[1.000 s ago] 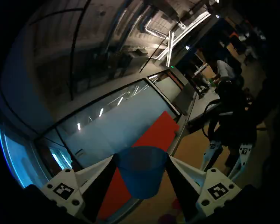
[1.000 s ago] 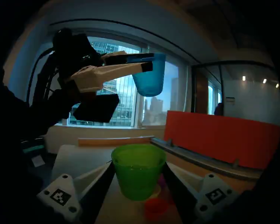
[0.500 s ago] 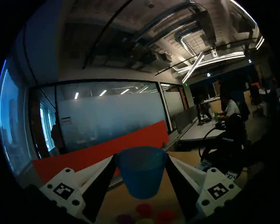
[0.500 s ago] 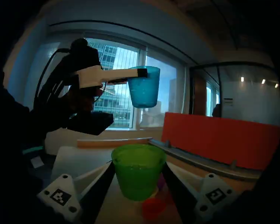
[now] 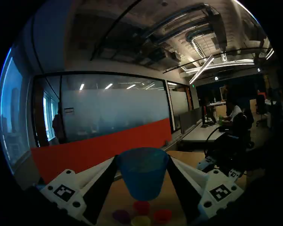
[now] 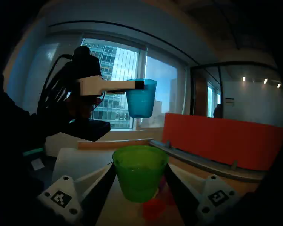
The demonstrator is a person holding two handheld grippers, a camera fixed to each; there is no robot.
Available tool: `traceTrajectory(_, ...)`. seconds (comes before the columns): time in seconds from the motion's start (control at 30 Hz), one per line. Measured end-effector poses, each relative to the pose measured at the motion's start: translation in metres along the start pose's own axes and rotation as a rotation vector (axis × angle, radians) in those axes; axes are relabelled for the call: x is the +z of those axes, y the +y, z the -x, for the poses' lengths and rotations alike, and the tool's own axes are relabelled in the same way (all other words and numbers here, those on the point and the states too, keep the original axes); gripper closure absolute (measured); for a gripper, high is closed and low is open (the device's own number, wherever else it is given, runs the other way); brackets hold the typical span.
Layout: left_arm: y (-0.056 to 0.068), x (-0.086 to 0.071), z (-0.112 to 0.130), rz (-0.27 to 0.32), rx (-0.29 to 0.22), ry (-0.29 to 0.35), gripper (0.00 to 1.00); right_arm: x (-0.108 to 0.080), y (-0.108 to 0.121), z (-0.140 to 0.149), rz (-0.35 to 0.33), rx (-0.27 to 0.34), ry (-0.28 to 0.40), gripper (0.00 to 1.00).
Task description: Pour water
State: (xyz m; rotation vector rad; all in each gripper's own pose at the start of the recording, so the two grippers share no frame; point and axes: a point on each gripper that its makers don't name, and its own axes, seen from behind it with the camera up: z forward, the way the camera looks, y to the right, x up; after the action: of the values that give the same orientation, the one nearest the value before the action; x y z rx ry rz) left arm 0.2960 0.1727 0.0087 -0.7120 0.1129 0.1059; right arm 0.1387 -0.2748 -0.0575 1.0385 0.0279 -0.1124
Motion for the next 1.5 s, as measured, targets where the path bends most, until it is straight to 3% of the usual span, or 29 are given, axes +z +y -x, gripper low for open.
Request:
traceTrajectory(0.4,-0.006,-0.016,0.036,-0.019,-0.031,-0.055,0.12,-0.017,0.019,0.003,0.044,0.002,-0.026,0.12)
traceTrajectory(0.8,-0.012,-0.032,0.084,-0.037,-0.017,-0.139,0.11,-0.037,0.040,0.003,0.092,0.004,-0.049,0.12)
traceTrajectory(1.5,-0.007,-0.035,0.127,-0.013,-0.004,-0.241,0.11,-0.042,0.053,0.018,0.104,0.020,-0.111,0.12)
